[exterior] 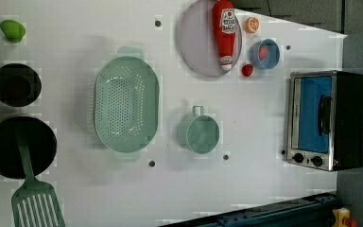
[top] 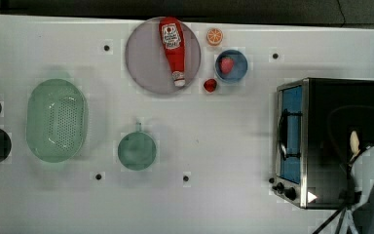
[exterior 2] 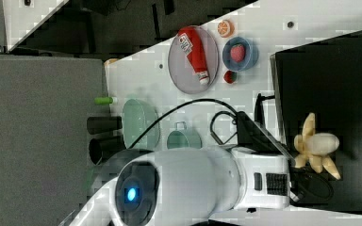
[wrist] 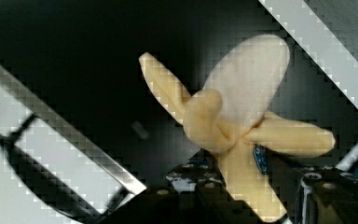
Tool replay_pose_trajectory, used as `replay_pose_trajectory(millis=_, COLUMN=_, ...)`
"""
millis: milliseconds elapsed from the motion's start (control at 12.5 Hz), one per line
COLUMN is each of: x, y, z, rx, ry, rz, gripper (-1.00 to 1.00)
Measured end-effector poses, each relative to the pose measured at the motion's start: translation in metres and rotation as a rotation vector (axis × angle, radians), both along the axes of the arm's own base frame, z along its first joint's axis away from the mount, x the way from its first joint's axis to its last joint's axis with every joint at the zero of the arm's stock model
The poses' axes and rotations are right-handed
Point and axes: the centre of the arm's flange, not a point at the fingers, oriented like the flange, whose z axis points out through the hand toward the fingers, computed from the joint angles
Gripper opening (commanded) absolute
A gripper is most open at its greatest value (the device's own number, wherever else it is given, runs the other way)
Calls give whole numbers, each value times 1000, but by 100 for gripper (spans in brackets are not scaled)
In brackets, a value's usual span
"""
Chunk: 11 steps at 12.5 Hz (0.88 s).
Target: Pick banana from table and place on oven.
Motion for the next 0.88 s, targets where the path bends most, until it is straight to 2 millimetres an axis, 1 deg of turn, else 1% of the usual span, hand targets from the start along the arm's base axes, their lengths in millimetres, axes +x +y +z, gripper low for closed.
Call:
replay_pose_trajectory(millis=160, x=6, y=3, z=14, rx=-4, ry=-43, rz=22, gripper=54)
replay_pose_trajectory(millis=320, x=16, y=4, z=20, rx=-50, ry=-48, rz=60, gripper=98)
replay_pose_trajectory(millis=400, x=21, y=10, z=21, rx=-45, ry=-53, rz=70, gripper=100)
replay_pose_trajectory(millis=480, x=29, y=21, z=19, rx=-37, ry=-52, rz=94, gripper=100)
replay_pose_trajectory(millis=640, x=43, y=47, z=13, rx=11, ry=-8, rz=141, gripper=100)
replay_pose_trajectory(millis=800, x=55, y=82, z=18, rx=86, ry=40, rz=162, gripper=100)
replay_pose_trajectory(millis=880, x=62, y=107, z=26, rx=106, ry=54, rz=148, gripper=100)
